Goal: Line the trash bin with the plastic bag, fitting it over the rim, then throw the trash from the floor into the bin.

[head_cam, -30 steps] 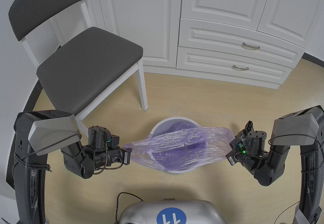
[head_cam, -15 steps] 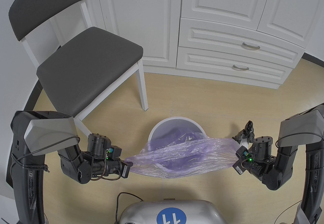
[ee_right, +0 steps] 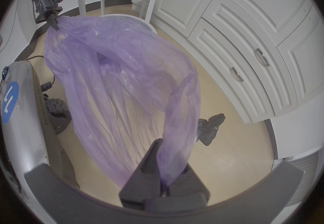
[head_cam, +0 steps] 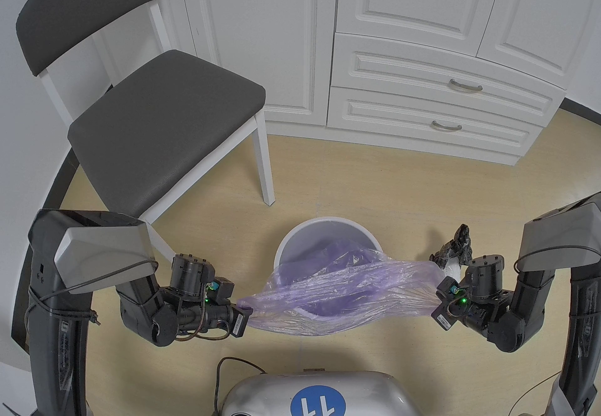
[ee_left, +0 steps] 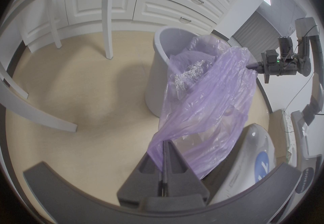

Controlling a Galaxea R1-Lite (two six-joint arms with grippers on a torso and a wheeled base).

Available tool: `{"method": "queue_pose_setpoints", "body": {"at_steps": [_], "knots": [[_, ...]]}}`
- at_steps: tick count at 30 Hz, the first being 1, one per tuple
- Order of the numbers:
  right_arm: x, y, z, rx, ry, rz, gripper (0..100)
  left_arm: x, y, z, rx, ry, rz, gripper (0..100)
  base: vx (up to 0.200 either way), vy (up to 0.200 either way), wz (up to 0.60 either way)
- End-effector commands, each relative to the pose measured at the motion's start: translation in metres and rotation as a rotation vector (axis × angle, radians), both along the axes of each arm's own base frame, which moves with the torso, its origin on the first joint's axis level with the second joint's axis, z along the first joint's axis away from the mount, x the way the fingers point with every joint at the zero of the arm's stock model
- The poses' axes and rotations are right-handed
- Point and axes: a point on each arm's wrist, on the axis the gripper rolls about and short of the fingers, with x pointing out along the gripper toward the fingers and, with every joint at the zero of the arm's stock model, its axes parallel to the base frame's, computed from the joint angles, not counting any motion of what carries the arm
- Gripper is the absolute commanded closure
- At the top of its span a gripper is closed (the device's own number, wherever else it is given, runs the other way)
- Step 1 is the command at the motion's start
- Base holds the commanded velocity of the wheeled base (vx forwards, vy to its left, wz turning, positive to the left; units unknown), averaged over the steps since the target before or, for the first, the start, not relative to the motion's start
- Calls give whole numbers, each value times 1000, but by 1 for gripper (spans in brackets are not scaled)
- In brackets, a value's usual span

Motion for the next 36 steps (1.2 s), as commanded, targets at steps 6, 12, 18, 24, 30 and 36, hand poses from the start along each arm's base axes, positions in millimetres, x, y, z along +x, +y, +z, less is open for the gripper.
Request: {"method": "queue_pose_setpoints", "body": {"at_steps": [6, 12, 18, 24, 30, 36], "knots": [[27, 6, -6, 71, -74, -43, 100, 20, 1, -3, -60, -89, 102, 100, 0, 0, 0], [38, 23, -4, 175, -164, -38, 100, 27, 17, 28, -91, -167, 149, 100, 0, 0, 0], [47, 32, -15, 213, -228, -24, 100, 27, 26, 28, -86, -164, 159, 100, 0, 0, 0], [44, 27, -14, 204, -213, -35, 100, 20, 18, 22, -77, -140, 132, 100, 0, 0, 0], [36, 22, -11, 185, -186, -35, 100, 8, 2, 6, -59, -88, 82, 100, 0, 0, 0], [25, 15, 17, 248, -199, 58, 0, 11, 2, 14, -78, -120, 85, 100, 0, 0, 0]]}}
